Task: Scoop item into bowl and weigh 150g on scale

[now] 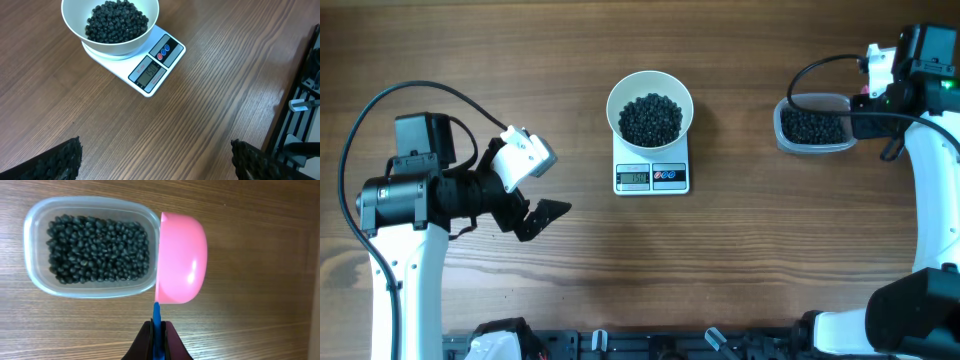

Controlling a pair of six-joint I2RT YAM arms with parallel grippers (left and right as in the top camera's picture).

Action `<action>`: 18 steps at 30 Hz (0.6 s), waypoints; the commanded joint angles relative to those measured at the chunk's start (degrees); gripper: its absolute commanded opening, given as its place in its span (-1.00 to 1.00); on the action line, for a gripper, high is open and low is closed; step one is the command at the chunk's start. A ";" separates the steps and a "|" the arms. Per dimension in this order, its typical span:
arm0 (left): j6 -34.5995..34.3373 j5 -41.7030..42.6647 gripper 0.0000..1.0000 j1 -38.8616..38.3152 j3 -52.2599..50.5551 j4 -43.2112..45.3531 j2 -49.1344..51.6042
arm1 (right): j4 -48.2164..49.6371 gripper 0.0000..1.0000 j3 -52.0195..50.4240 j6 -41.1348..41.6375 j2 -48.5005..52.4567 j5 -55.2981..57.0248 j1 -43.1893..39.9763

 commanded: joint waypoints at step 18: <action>1.18 -0.02 1.00 -0.04 0.52 0.00 -0.52 | -10.12 -0.92 -0.22 14.62 -17.90 -39.23 -2.27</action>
